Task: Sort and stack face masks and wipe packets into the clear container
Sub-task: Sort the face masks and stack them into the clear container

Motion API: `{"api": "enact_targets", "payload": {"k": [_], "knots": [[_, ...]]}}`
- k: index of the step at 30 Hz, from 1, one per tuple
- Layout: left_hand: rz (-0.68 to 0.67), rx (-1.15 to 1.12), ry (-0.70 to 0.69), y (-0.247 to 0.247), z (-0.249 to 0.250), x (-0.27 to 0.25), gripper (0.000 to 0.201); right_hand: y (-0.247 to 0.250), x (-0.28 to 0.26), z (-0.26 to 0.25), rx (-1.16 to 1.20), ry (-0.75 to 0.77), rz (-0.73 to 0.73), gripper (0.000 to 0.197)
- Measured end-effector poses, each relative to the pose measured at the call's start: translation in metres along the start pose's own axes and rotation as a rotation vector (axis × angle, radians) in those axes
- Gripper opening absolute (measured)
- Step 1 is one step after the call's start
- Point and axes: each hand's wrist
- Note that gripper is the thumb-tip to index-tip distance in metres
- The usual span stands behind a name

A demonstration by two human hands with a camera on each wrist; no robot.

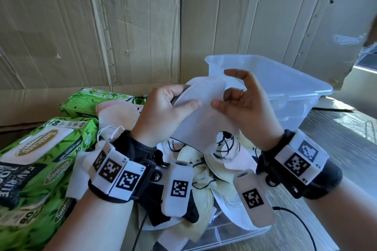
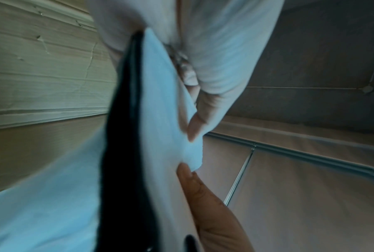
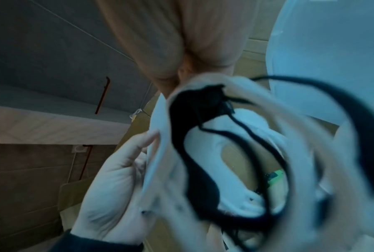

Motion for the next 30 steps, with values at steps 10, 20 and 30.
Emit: {"api": "enact_targets", "payload": {"k": [10, 20, 30], "knots": [[-0.044, 0.023, -0.047, 0.0, -0.002, 0.001, 0.041, -0.005, 0.005, 0.005, -0.247, -0.116, -0.035, 0.042], [0.088, 0.278, -0.04, -0.001, -0.009, 0.002, 0.038, 0.005, 0.0, -0.001, -0.245, -0.21, -0.3, 0.021], [0.242, 0.293, 0.054, 0.014, -0.007, 0.003, 0.03, 0.03, 0.005, 0.012, -0.314, -0.26, -0.182, 0.039]]}}
Point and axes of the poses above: each hand's wrist, its own x-axis towards the middle knuckle, its own y-axis out of the back of the hand, z = x × y, and after that the axes turned 13 degrees about x, right-handed
